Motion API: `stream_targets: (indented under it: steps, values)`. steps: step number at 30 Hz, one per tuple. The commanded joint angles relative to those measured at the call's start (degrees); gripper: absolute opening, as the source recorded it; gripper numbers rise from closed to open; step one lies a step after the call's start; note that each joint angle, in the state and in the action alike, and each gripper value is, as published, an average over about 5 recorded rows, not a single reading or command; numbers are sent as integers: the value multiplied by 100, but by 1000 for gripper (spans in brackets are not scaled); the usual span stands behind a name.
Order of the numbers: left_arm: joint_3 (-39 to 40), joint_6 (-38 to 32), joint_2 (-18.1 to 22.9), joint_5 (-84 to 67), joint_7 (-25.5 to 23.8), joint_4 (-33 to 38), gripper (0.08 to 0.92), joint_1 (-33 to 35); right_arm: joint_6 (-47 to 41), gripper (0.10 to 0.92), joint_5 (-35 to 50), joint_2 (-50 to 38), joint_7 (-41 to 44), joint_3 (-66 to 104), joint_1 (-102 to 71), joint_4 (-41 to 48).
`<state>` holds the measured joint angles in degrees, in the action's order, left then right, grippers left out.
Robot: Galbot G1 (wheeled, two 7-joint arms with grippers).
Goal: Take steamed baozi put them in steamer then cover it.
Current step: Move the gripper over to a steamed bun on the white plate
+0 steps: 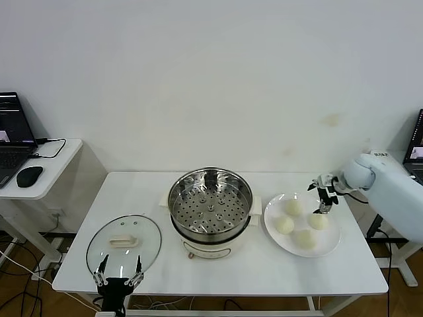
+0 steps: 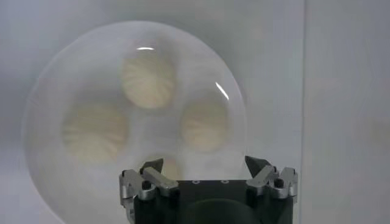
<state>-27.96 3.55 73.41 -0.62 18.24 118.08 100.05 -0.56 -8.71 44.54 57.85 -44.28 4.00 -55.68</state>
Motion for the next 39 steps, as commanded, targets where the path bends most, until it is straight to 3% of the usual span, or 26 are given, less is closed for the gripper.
stream_targets:
  steps: [1, 22, 39]
  values:
    - [-31, 6, -11, -18, -1, 10, 823, -3, 317, 823, -157, 610, 173, -325, 220, 757]
    - [-226, 31, -123, -186, -5, 48, 823, 4, 193, 815, -520, 1101, -121, -74, -189, 1318]
    - [-249, 13, -70, -196, 16, 97, 823, 31, 107, 618, -612, 1169, -275, 9, -246, 1376]
